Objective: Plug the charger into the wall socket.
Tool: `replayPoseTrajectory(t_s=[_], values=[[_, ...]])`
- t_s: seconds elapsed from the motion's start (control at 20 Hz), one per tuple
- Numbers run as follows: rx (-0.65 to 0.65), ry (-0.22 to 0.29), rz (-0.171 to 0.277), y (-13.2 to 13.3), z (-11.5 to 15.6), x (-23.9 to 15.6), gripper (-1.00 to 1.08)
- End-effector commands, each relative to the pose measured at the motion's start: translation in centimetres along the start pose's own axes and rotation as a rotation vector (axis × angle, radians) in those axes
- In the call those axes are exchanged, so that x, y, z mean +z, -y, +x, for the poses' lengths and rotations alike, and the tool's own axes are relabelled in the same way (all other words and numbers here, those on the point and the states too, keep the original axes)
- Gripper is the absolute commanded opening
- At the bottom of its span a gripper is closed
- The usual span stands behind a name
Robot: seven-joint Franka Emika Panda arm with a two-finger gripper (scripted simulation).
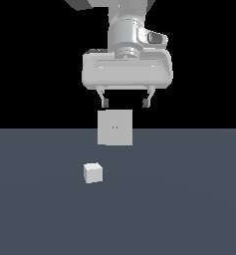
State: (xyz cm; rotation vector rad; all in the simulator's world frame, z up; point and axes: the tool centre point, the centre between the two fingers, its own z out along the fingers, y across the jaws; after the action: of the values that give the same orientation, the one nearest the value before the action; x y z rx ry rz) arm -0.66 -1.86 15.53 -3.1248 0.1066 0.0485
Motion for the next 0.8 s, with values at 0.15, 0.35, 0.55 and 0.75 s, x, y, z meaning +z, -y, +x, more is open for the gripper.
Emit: replayPoseTrajectory(t_s=[0.15,0.35,0.55,0.75], values=[[-0.003,-0.003,0.0,0.0,0.0,0.0,1.0],[-0.014,-0.016,0.003,0.2,-0.2,0.3,1.0],[-0.035,-0.04,0.006,0.5,-0.4,0.6,1.0],[-0.065,-0.075,0.012,1.0,-0.8,1.2,1.0]])
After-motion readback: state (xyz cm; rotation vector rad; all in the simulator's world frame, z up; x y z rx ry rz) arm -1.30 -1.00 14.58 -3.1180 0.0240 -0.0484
